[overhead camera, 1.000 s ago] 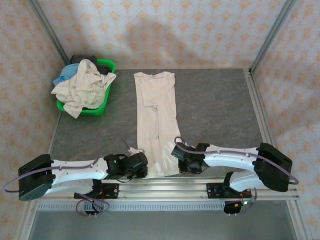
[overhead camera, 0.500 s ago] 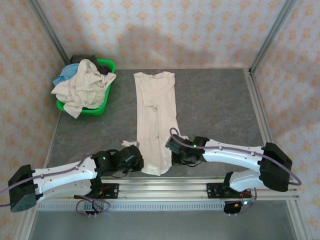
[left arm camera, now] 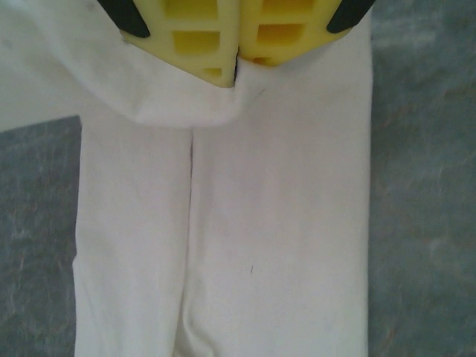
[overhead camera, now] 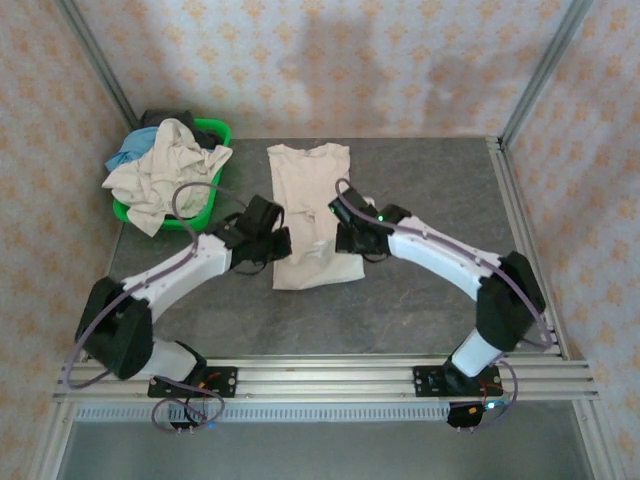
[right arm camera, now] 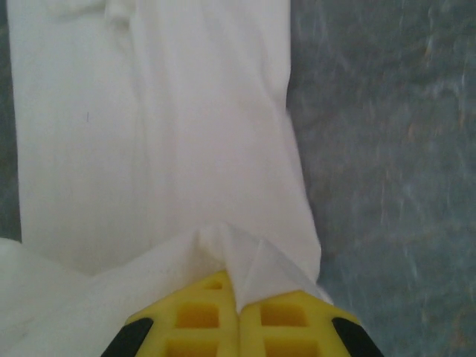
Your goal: Fold and stack the t-shirts
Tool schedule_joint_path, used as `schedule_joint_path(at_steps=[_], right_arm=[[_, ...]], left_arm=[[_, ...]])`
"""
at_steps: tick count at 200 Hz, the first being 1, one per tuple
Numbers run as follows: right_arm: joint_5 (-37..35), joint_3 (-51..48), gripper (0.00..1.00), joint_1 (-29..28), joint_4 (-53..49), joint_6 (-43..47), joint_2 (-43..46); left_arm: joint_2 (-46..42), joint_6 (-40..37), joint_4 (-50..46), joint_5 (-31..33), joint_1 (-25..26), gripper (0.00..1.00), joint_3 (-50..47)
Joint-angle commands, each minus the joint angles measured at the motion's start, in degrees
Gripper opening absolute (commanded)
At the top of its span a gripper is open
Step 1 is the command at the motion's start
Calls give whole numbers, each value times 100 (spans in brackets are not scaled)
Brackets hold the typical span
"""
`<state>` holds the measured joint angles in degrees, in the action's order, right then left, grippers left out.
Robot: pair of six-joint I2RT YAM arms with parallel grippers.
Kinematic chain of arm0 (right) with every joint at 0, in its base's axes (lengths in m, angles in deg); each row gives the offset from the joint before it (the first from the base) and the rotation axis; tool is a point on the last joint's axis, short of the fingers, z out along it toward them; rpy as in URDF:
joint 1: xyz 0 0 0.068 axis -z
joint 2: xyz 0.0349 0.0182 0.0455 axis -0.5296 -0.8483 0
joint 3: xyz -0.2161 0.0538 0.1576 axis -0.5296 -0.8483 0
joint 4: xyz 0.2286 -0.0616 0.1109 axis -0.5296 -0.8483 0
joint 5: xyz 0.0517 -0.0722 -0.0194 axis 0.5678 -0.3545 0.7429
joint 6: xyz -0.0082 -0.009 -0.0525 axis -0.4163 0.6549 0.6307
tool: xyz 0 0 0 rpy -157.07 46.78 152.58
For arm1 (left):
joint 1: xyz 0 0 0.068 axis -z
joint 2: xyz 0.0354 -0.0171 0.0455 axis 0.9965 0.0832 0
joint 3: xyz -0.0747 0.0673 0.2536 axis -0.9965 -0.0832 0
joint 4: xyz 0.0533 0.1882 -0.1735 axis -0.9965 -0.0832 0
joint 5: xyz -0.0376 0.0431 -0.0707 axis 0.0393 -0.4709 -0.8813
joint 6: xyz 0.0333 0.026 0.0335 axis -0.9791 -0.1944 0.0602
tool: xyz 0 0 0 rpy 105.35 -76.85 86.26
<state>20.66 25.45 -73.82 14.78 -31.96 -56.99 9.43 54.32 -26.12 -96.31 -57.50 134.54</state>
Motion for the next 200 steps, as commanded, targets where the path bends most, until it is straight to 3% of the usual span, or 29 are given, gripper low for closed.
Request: schedule_joint_path(at_steps=[1, 56, 106, 161, 167, 174, 178, 200], right_arm=[[196, 652, 0, 289, -32, 605, -614], [972, 1802, 0, 983, -4, 869, -1876], [1227, 2632, 2, 1249, -324, 921, -2821], [1216, 3268, 20, 1432, -623, 1029, -3275], [1162, 3328, 26, 1441, -671, 1037, -3293], [1118, 3398, 31, 1457, -726, 1052, -3317], [1081, 3451, 32, 1464, -766, 1065, -3331], [663, 3686, 36, 1477, -1030, 1115, -3255]], left_arm=[[582, -568, -56, -364, -398, 0, 576], [2275, -805, -230, -920, -964, 0, 1848], [2576, -732, -86, -1007, -1255, 0, 2152], [3155, -717, -205, -1061, -1425, 0, 2469], [3170, -707, -207, -1047, -1460, 9, 2466], [3189, -705, -239, -1049, -1487, 32, 2488], [3199, -716, -286, -1047, -1500, 40, 2514], [3137, -772, -403, -1012, -1593, 42, 2628]])
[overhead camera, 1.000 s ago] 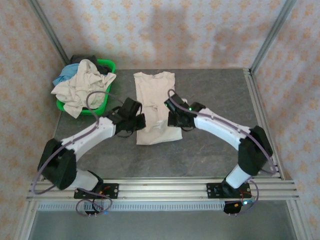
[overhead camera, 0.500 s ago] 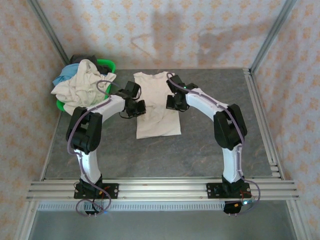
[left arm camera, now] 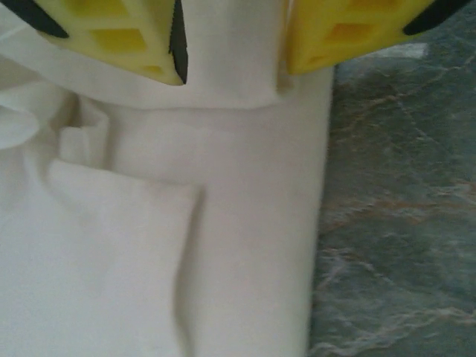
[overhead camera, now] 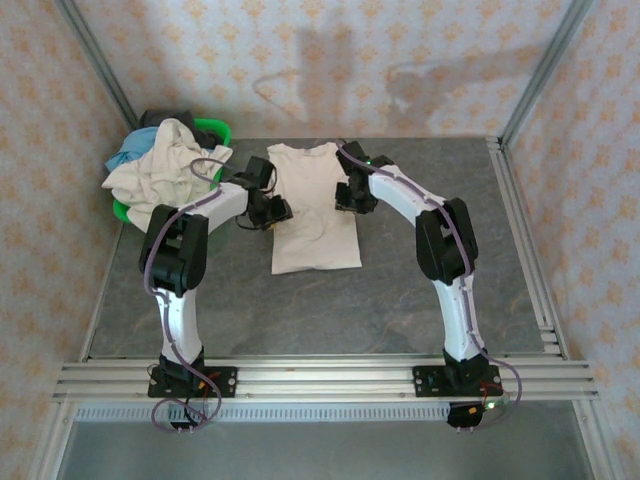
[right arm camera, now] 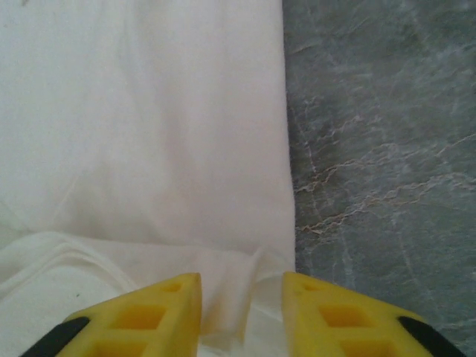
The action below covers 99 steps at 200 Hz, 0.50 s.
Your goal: Fold and stack the t-shirts
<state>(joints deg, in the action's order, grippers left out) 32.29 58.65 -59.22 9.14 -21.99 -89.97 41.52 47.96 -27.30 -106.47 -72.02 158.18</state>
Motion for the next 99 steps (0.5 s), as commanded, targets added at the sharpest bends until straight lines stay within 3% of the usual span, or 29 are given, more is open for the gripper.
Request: schedule_joint_path(at_steps=[1, 35, 56, 86, 99], right_arm=[[-521, 369, 36, 17, -473, 118, 56], [-745, -357, 37, -72, -21, 20, 813], [-341, -1087, 38, -227, 572, -119, 1125], [228, -1056, 37, -426, 829, -111, 732], [379, -833, 36, -493, 859, -136, 467]], left_arm=[[-75, -136, -289, 10, -147, 42, 276], [-288, -175, -535, 197, -280, 42, 510], [-516, -171, -669, 444, -277, 42, 459], [-1311, -491, -665, 993, 146, 38, -190], [-1636, -505, -687, 1179, 384, 31, -574]])
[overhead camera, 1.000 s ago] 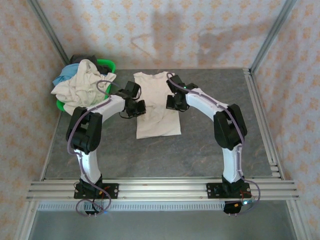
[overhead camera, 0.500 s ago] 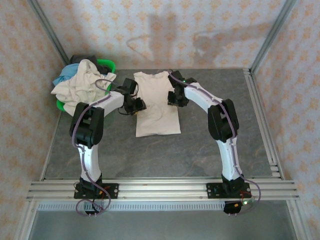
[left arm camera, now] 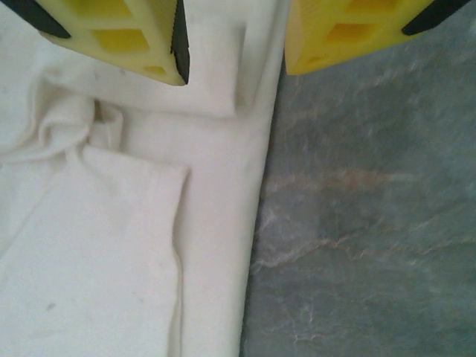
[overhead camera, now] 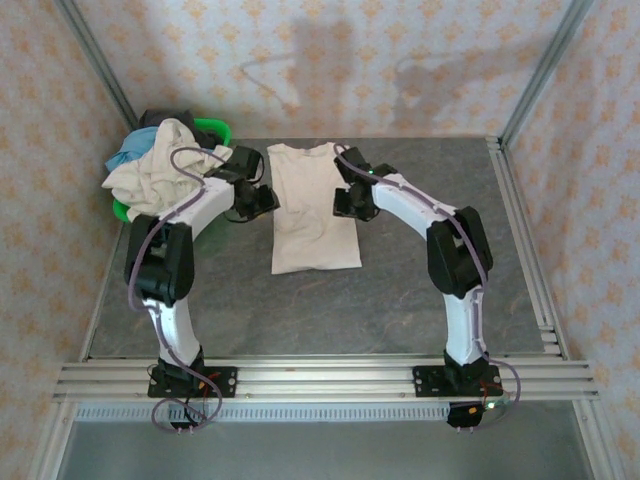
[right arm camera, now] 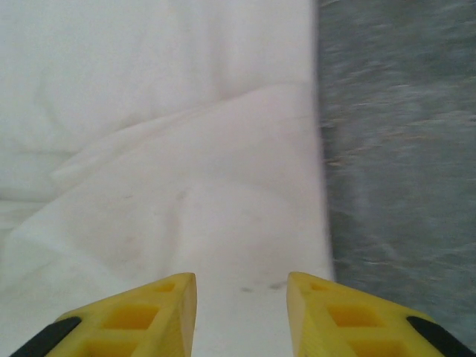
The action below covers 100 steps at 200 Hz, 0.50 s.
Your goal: Fold and stack the t-shirts
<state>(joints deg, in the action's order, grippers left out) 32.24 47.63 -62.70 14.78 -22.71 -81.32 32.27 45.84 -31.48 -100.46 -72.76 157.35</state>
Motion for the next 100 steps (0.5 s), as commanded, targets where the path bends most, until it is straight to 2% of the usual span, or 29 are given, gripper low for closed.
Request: schedule_joint_path(at_steps=[1, 20, 35, 61, 92, 100], right_arm=[[398, 287, 36, -150, 293, -68, -418], [868, 559, 35, -295, 428, -62, -757], [862, 775, 35, -400, 352, -60, -1003], [332, 1286, 35, -419, 23, -85, -1418], [-768, 2171, 35, -422, -644, -344, -1941], [-827, 2272, 34, -439, -675, -442, -2052]], left_arm=[[-737, -293, -266, 585, 476, 31, -521], [-1176, -181, -59, 641, 767, 30, -1210], [-1352, -65, 50, 713, 906, 30, -1635], [-1359, -22, 369, 658, 1019, 30, -2199], [-862, -65, 458, 640, 1038, 28, -2457], [-749, -81, 482, 631, 1038, 29, -2513]])
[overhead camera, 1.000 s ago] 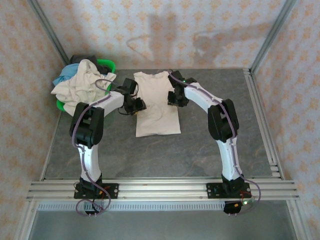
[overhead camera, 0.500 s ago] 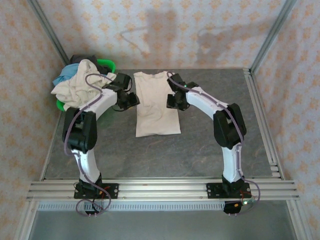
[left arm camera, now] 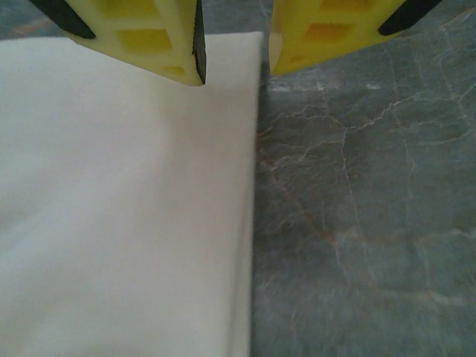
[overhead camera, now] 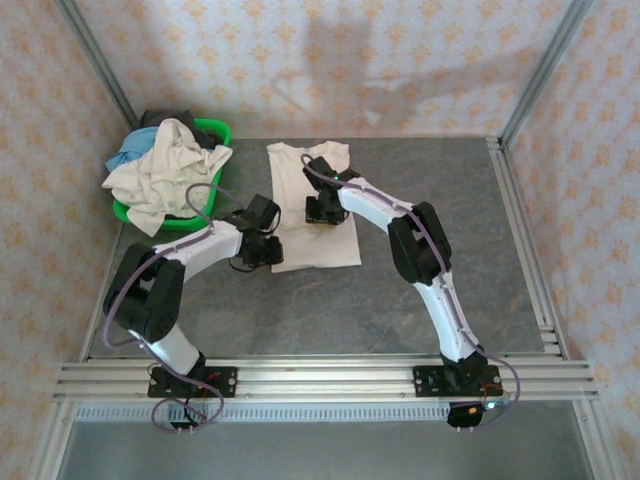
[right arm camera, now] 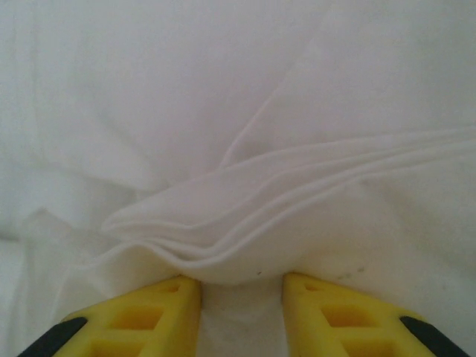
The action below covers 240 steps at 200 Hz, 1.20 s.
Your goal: Fold and stack the t-shirts
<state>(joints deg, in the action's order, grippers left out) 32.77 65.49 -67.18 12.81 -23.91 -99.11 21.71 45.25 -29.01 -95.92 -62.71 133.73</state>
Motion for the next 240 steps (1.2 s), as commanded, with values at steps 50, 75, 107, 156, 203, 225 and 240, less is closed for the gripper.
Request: schedule_joint_path(at_steps=[50, 75, 107, 156, 203, 225, 240], right_arm=[[-951, 329, 37, 23, -211, -819, -52], [-866, -406, 38, -3, 210, -704, 719], [-480, -1818, 40, -111, 1031, -593, 1663], [-733, -3413, 40, -277, 1662, -667, 2329], [-787, -4121, 39, -233, 1877, -612, 2400], [-857, -4457, 38, -259, 2020, -670, 2466], [-798, -4770, 37, -277, 2244, -728, 2535]], left_arm=[[301, 6, 177, 184, 15, 15, -326], [-124, -132, -183, 278, 1, 14, -18], [-98, -366, -440, 343, 5, 31, 865], [1337, -915, -664, 516, -205, 31, 2610], [2753, -1508, -1460, 1127, -303, 35, 4142], [3020, -1500, -1433, 1014, -397, 35, 4390], [3169, -1508, -1473, 898, -438, 35, 4597]])
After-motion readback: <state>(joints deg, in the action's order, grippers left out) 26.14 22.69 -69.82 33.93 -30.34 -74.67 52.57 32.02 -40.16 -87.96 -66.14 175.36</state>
